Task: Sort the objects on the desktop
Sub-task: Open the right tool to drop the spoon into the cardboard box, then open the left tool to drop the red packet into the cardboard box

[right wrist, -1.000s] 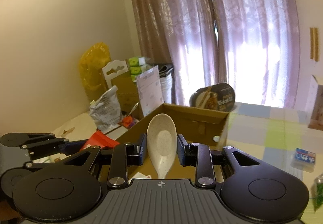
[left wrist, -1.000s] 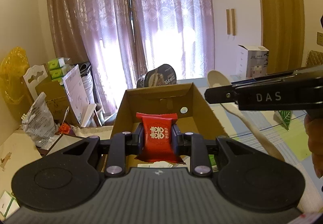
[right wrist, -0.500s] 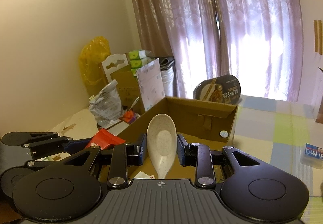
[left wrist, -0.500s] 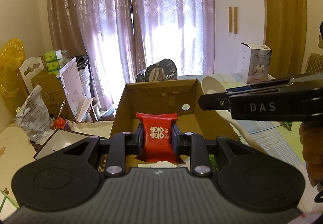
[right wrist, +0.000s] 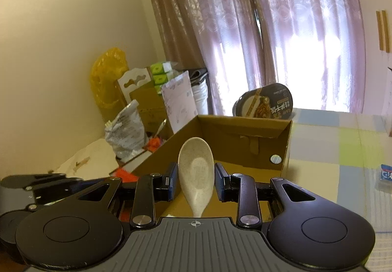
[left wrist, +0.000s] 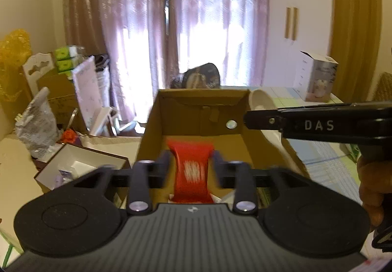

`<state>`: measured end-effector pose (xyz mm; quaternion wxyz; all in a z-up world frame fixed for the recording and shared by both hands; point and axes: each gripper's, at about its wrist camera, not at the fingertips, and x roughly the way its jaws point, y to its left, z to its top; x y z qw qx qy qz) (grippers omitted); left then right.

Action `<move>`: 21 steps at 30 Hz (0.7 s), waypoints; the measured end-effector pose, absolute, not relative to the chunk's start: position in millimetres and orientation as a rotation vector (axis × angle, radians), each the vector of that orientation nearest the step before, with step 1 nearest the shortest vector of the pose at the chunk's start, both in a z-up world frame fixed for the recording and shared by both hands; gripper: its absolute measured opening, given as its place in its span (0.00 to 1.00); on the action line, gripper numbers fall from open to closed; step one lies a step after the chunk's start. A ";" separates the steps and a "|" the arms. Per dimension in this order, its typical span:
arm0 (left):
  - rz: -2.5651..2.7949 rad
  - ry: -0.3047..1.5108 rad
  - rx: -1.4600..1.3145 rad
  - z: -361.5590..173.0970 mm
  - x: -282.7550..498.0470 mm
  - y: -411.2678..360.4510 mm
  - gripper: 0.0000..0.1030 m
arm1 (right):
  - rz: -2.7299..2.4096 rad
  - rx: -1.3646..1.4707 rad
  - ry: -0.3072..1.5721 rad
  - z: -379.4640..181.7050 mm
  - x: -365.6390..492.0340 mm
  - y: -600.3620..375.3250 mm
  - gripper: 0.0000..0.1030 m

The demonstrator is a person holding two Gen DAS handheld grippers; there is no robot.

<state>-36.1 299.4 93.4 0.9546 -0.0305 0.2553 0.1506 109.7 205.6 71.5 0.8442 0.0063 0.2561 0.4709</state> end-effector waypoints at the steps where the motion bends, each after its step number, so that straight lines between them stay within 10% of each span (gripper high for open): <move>1: 0.312 0.509 -0.063 93.2 -37.7 300.5 0.57 | 1.000 0.027 0.546 70.9 112.2 205.4 0.29; 5: 0.321 0.507 -0.070 90.9 -44.5 302.5 0.56 | 0.994 0.057 0.553 69.3 119.7 200.1 0.54; 21: 0.304 0.519 -0.043 94.9 -57.9 271.7 0.61 | 0.914 0.135 0.566 74.2 119.8 129.5 0.69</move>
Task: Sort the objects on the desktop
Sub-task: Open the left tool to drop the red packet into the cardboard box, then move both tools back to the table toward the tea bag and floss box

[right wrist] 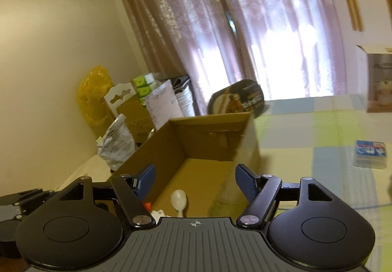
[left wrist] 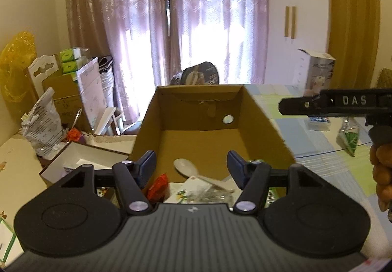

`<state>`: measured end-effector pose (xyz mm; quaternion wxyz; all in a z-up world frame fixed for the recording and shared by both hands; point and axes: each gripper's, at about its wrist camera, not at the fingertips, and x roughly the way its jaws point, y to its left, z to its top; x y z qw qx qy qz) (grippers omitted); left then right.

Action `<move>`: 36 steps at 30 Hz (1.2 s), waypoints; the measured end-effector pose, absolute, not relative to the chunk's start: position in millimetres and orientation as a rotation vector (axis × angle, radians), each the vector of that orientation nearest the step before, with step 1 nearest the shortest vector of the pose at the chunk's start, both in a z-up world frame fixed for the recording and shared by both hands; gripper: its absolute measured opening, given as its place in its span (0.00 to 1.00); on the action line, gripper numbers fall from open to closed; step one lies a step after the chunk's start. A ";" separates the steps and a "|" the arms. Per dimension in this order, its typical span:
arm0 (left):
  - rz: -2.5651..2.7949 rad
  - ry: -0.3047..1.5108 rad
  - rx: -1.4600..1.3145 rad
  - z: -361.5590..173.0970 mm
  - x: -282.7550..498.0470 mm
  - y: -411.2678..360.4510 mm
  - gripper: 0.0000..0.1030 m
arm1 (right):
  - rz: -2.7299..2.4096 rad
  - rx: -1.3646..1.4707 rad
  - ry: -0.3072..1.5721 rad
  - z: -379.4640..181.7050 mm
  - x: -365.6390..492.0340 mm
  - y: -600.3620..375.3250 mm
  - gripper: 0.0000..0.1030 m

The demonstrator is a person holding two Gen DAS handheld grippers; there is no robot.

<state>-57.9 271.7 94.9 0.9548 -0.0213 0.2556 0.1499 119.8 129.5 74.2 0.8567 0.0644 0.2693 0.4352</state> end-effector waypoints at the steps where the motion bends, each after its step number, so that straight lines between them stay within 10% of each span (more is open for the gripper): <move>1: 0.296 0.512 -0.039 97.2 -58.3 267.0 0.64 | 0.906 0.138 0.566 74.3 119.3 122.3 0.72; 19: 0.087 0.464 0.072 127.6 -10.2 146.1 0.97 | 0.669 0.156 0.583 63.5 125.5 -47.5 0.98; 36: -0.090 0.540 0.106 90.3 96.9 50.5 0.98 | 0.467 0.217 0.668 40.8 189.9 -156.5 0.98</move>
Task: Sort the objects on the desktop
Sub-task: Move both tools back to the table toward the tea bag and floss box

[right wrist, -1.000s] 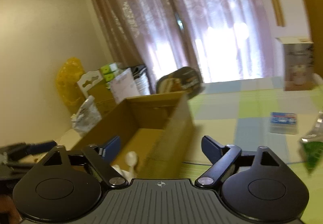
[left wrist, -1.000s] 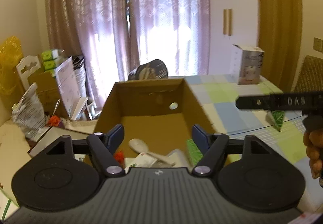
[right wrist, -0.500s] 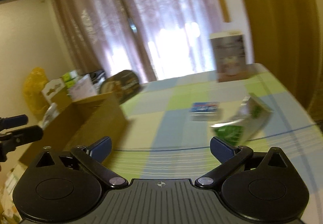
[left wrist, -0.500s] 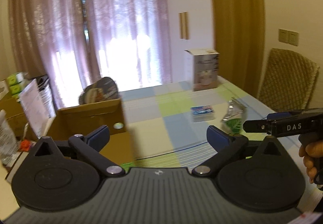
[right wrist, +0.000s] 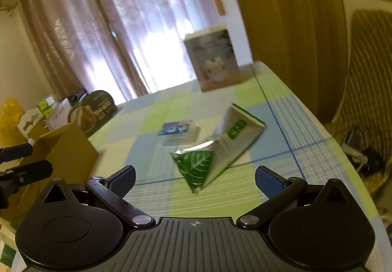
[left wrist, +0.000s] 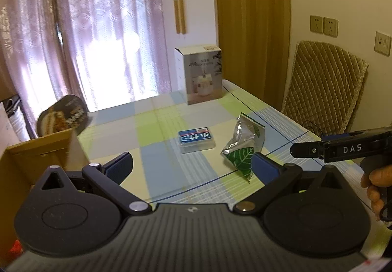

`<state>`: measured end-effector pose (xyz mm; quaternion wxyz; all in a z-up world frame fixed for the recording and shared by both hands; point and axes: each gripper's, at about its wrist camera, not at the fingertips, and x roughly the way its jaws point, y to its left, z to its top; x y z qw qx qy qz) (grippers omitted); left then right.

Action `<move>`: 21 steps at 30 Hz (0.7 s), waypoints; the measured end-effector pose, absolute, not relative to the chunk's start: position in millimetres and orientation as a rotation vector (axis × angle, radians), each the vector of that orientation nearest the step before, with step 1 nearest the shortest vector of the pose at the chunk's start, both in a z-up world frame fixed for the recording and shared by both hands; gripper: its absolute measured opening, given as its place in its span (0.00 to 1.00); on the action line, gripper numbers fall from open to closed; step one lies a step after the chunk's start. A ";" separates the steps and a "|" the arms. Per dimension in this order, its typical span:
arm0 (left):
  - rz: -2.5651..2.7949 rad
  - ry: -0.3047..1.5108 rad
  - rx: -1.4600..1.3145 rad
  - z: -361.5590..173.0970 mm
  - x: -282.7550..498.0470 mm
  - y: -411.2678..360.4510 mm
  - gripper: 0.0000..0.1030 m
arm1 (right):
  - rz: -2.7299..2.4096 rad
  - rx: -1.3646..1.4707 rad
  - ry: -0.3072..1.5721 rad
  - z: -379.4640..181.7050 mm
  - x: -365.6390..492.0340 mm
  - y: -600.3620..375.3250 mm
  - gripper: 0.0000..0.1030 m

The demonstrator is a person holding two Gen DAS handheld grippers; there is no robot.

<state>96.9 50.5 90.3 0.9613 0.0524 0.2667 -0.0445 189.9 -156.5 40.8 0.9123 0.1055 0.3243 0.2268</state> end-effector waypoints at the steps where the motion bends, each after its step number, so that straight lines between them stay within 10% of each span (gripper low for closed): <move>1: -0.092 0.547 0.106 87.0 103.2 48.9 0.98 | 0.459 0.226 0.682 38.0 195.6 -159.4 0.98; 21: -0.073 0.660 0.001 14.7 217.5 61.3 0.98 | 0.434 0.350 0.819 -5.8 297.6 -155.4 0.98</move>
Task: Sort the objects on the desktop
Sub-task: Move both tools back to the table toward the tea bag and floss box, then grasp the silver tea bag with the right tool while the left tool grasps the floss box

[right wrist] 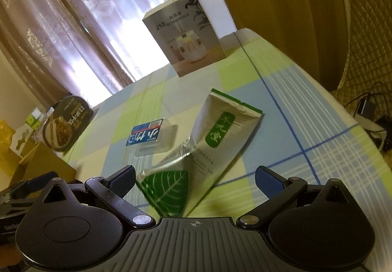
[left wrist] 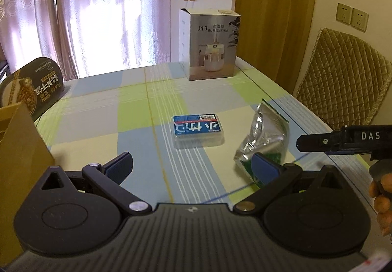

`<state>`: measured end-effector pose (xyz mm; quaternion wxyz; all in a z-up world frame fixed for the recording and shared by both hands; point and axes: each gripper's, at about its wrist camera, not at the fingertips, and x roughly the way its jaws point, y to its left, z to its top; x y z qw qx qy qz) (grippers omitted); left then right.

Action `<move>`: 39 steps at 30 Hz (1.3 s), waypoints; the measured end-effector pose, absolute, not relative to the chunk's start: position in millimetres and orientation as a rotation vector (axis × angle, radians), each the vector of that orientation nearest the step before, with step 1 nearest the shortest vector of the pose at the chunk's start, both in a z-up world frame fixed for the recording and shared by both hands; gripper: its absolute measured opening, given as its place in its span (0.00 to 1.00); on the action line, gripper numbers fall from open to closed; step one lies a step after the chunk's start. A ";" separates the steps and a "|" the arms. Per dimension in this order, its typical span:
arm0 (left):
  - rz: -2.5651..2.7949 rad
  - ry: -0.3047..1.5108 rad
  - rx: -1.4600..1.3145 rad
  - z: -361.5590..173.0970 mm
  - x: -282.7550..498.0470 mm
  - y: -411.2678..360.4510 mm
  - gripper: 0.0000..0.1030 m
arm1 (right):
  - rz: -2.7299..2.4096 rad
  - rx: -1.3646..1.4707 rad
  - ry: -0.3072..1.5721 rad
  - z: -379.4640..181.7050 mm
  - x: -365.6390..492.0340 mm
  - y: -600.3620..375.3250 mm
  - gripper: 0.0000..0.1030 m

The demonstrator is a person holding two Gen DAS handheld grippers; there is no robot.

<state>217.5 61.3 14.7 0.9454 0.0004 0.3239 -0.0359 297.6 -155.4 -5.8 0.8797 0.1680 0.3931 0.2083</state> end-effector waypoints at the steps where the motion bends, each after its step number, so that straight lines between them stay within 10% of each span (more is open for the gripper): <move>1: -0.074 0.661 0.002 13.7 221.1 61.9 0.98 | 0.432 0.360 0.829 -7.1 302.7 -154.1 0.98; 26: -0.035 0.715 -0.035 -20.1 271.5 77.7 0.98 | 0.373 0.371 0.924 -49.0 363.5 -117.8 0.97; 32: -0.044 0.725 -0.020 -27.1 276.4 76.3 0.98 | 0.337 0.264 0.902 -47.3 370.6 -112.0 0.57; 39: -0.074 0.722 0.005 -32.3 284.3 68.6 0.98 | 0.375 0.220 0.896 -46.4 384.0 -116.9 0.50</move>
